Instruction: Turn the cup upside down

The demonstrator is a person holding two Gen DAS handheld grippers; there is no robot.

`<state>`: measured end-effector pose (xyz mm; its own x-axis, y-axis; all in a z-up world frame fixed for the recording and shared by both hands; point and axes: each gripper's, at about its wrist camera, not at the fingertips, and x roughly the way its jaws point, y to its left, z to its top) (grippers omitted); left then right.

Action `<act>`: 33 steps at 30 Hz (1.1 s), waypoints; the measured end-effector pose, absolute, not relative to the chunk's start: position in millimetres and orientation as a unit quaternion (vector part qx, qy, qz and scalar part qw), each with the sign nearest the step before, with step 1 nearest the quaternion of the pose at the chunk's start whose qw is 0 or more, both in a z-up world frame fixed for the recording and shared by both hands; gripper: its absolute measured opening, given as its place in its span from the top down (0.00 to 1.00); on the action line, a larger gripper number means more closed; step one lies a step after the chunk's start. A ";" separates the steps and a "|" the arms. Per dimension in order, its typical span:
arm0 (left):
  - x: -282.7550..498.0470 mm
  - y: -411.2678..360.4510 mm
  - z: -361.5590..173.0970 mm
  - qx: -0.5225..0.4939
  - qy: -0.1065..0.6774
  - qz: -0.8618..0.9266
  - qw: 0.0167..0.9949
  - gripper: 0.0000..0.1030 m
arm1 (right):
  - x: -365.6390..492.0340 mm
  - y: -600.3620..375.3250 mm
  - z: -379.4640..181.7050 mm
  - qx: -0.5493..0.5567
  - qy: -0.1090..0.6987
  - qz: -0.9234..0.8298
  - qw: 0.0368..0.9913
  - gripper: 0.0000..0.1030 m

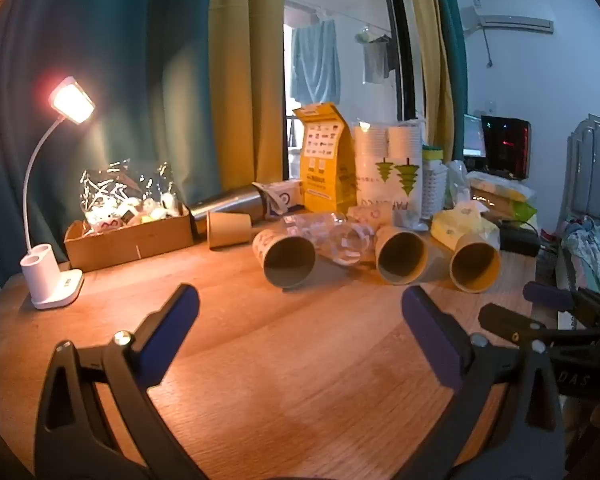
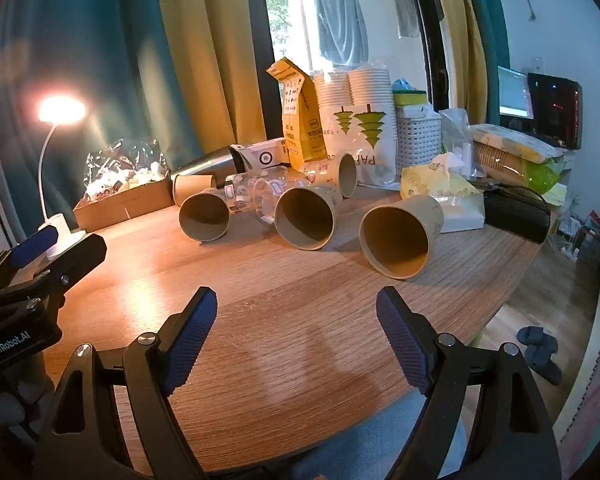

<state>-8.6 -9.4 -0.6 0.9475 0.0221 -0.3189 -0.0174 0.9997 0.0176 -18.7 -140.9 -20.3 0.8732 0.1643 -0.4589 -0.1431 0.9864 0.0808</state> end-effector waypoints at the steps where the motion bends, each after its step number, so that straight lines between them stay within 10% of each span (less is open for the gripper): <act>1: -8.2 -9.6 -0.4 0.007 0.163 0.010 0.987 0.01 | -18.7 -140.9 -20.3 0.023 0.240 0.080 0.967 0.18; 33: -5.6 -7.5 0.2 0.005 0.173 0.009 0.985 0.01 | -18.9 -141.3 -22.6 0.025 0.241 0.083 0.967 0.18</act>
